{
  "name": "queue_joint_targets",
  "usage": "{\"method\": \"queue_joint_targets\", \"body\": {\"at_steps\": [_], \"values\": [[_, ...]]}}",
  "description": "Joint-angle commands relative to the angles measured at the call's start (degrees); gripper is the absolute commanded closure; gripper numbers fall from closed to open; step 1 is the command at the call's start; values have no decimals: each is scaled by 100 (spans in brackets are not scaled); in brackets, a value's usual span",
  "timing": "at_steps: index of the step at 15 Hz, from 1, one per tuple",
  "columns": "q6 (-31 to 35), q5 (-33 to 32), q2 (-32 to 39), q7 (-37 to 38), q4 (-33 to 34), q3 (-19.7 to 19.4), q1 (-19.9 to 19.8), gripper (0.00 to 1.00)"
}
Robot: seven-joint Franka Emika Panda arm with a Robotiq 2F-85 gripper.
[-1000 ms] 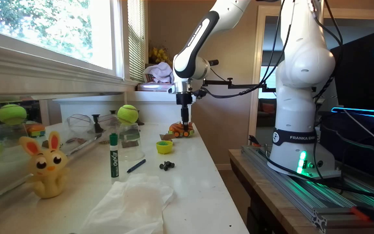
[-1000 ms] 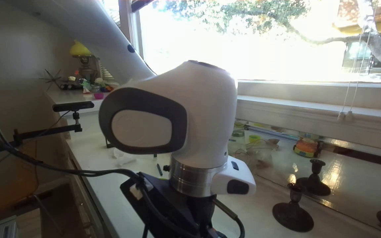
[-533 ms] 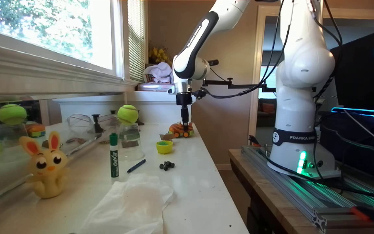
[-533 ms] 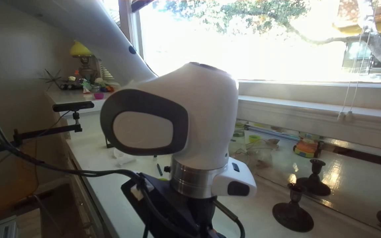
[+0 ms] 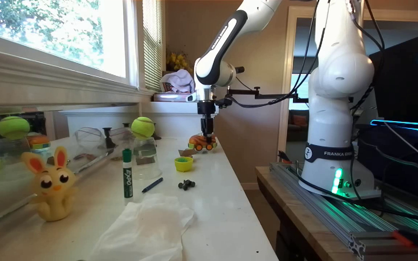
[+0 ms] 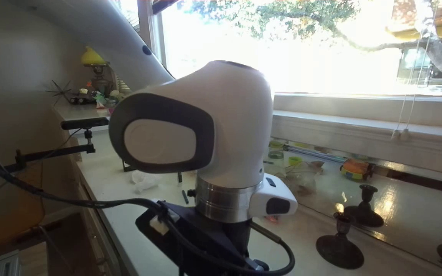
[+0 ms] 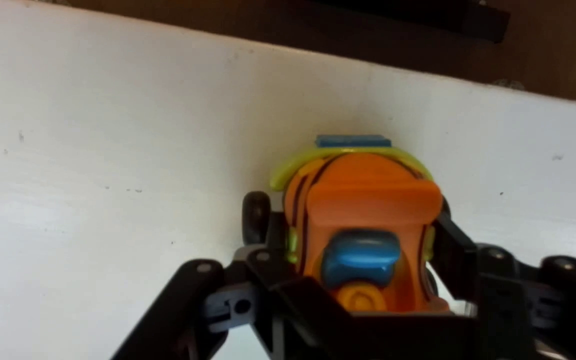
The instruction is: Rotate the orange toy car 180 degrees
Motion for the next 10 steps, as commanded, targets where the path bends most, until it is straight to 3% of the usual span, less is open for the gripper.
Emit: {"method": "queue_joint_targets", "body": {"at_steps": [1, 10], "values": [[-218, -280, -500, -748, -243, -44, -113, 55], [-644, -792, -517, -1729, -60, -76, -91, 55]]}}
